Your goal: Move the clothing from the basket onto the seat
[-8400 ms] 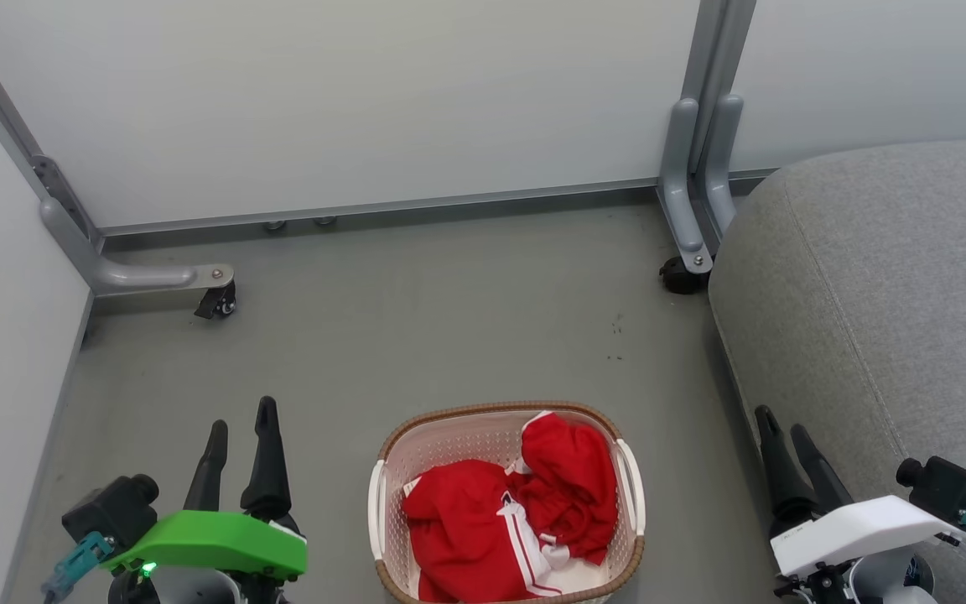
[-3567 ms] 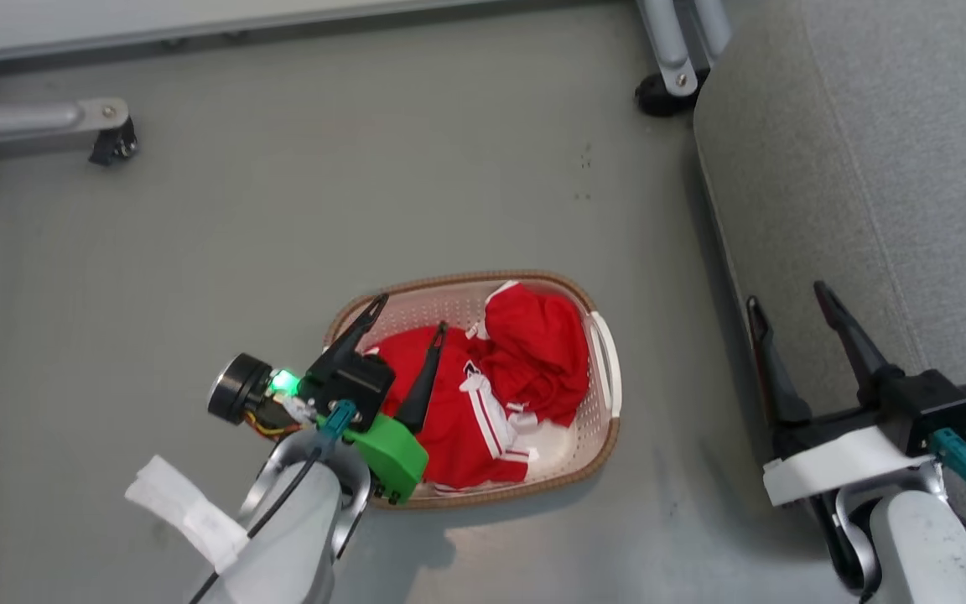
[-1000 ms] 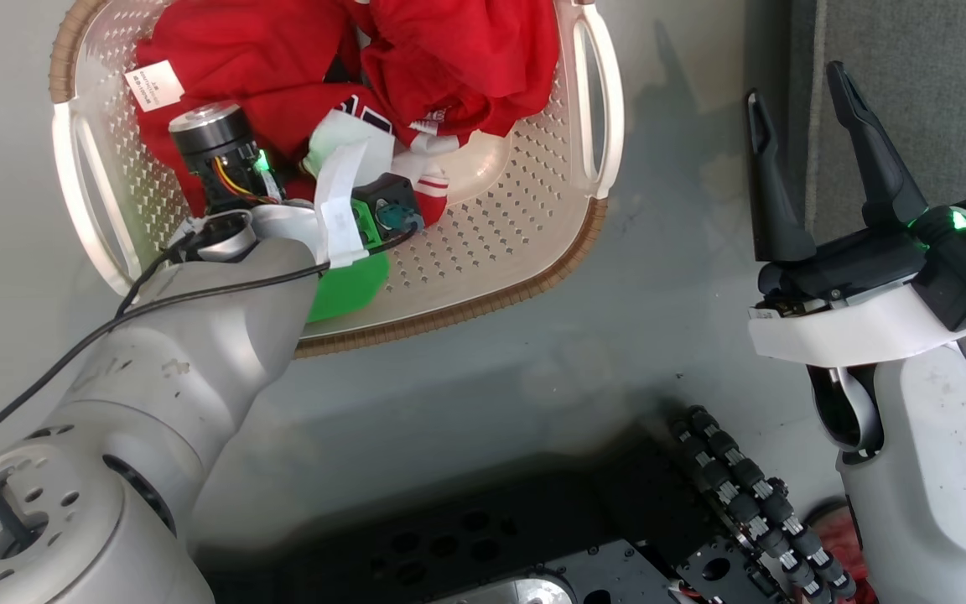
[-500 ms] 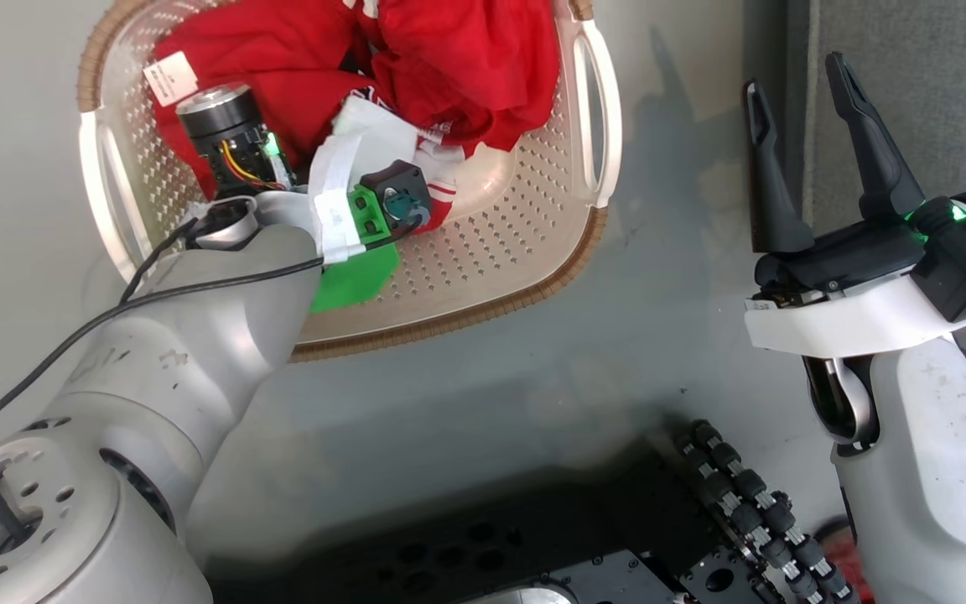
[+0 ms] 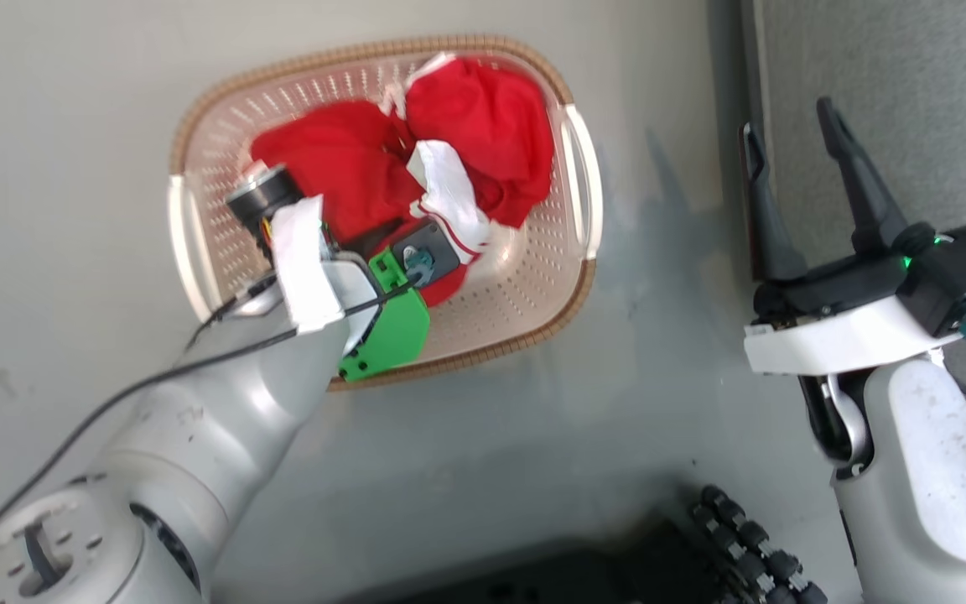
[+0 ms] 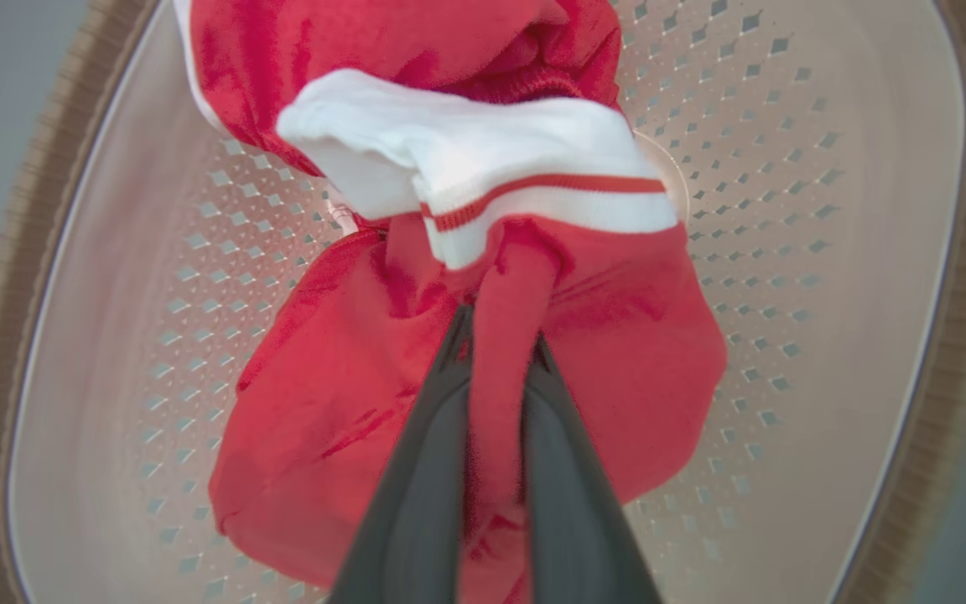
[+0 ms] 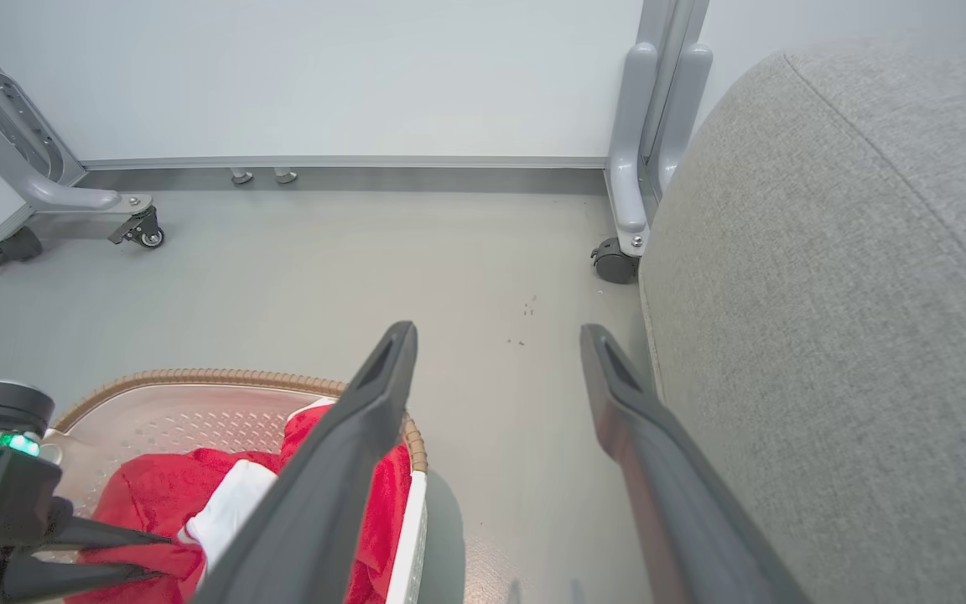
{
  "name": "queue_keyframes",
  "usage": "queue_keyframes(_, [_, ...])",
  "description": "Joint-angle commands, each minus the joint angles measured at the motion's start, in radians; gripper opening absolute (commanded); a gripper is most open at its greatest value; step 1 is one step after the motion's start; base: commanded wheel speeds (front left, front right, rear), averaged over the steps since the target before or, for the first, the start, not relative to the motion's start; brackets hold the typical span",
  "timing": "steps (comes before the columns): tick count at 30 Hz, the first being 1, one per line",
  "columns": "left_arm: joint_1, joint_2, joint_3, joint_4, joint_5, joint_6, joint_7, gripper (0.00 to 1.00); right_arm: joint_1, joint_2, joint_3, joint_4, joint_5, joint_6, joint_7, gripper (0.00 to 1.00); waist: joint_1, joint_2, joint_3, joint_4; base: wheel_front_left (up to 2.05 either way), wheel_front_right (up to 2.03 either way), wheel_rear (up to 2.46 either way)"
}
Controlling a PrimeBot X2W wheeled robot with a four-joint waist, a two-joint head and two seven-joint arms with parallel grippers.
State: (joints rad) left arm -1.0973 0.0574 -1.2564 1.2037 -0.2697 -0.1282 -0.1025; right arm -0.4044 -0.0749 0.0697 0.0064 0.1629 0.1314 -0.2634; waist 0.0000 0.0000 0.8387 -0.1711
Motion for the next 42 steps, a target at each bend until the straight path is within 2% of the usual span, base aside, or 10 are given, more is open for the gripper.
queue_keyframes(1, [0.04,-0.004,0.016,-0.001,-0.026,0.015,-0.033,0.0,0.025,-0.003,0.003,0.008,-0.005,-0.001,-0.002,1.0,0.0,0.0,-0.132,0.04,0.0,0.0,0.0])
queue_keyframes(7, [0.146,-0.008,0.088,-0.022,-0.123,0.059,-0.129,0.0,0.093,-0.01,0.013,0.037,-0.006,-0.001,-0.002,1.0,0.0,0.0,-0.281,0.06,0.0,0.0,0.0])
queue_keyframes(8, [0.186,-0.008,0.101,-0.042,-0.145,0.074,-0.145,0.0,0.12,-0.012,0.018,0.048,-0.007,-0.001,-0.002,1.0,0.0,0.0,-0.334,0.063,0.0,0.0,0.0])
queue_keyframes(14, [0.313,-0.007,0.152,-0.136,-0.214,0.128,-0.164,0.0,0.201,-0.007,0.037,0.076,0.0,-0.001,-0.002,1.0,0.0,0.0,-0.502,0.074,0.0,0.0,0.0])
queue_keyframes(17, [0.366,-0.007,0.207,-0.21,-0.241,0.161,-0.163,0.0,0.236,-0.005,0.054,0.086,0.001,-0.001,-0.002,1.0,0.0,0.0,-0.576,0.078,0.0,0.0,0.0])
queue_keyframes(24, [0.54,0.055,0.334,-0.434,-0.213,0.237,-0.163,0.0,0.332,-0.004,0.097,0.128,0.002,-0.001,-0.002,1.0,0.0,0.0,-0.751,0.072,0.0,0.0,0.0])
queue_keyframes(31, [0.677,0.104,0.435,-0.605,-0.169,0.262,-0.163,0.0,0.398,-0.004,0.117,0.141,0.003,-0.001,-0.002,1.0,0.0,0.0,-0.845,0.07,0.0,0.0,0.0])
queue_keyframes(38, [0.729,0.122,0.506,-0.729,-0.124,0.278,-0.163,0.0,0.428,0.0,0.126,0.145,0.005,-0.001,-0.002,1.0,0.0,0.0,-0.876,0.071,0.0,0.0,0.0])
queue_keyframes(42, [0.744,0.118,0.536,-0.783,-0.114,0.271,-0.163,0.0,0.445,-0.003,0.132,0.146,0.006,-0.001,-0.002,1.0,0.0,0.0,-0.892,0.075,0.0,0.0,0.0])
